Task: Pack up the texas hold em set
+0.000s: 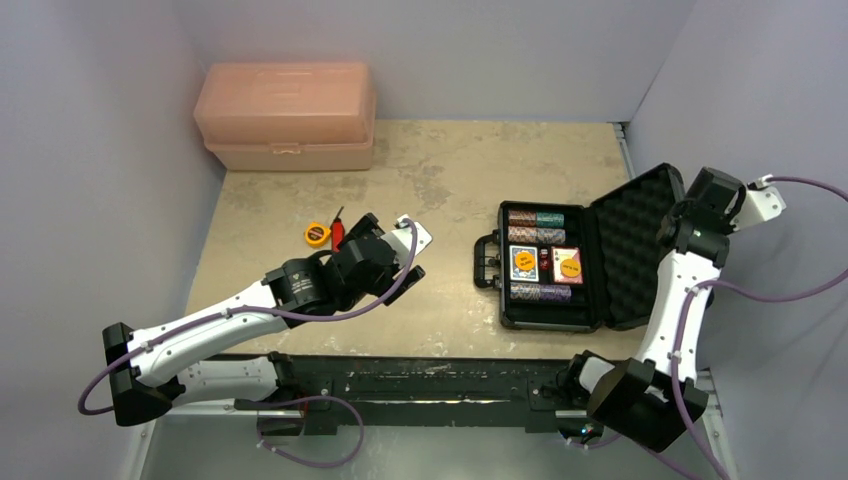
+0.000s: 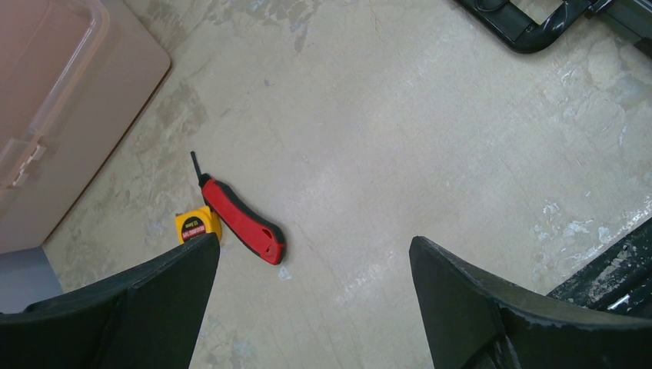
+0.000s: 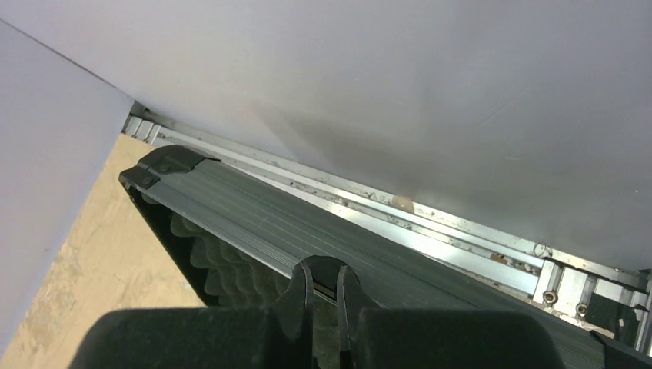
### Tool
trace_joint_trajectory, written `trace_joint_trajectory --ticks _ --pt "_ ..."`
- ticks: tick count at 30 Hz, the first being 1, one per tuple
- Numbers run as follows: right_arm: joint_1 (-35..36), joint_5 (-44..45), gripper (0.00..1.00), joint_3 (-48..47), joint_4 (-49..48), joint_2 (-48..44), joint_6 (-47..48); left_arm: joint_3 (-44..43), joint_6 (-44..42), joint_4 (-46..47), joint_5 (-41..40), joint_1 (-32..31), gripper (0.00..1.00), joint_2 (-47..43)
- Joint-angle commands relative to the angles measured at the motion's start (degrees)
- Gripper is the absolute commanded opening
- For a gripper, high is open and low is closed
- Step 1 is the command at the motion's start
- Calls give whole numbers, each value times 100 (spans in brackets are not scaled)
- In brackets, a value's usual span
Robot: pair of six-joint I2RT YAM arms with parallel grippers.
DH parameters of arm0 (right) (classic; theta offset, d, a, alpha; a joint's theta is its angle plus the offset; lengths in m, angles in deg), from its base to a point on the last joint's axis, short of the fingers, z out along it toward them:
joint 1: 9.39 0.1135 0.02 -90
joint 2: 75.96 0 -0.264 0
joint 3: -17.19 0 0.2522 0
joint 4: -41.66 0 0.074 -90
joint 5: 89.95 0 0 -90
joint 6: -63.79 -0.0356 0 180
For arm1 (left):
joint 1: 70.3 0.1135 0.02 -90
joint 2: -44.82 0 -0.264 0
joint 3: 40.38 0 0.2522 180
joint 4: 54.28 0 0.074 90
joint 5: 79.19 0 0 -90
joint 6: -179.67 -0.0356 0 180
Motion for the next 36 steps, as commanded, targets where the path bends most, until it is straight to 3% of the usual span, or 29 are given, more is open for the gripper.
trace_joint_trajectory --ticks 1,17,36 --pt "453 -1087 0 253 175 -101 27 -195 -75 64 -76 -44 94 -4" --pt "1178 -1164 0 837 215 -660 6 -230 -57 32 0 -45 94 142" --pt "1496 -1694 0 1079 104 -1107 85 -257 -48 26 80 -45 94 224"
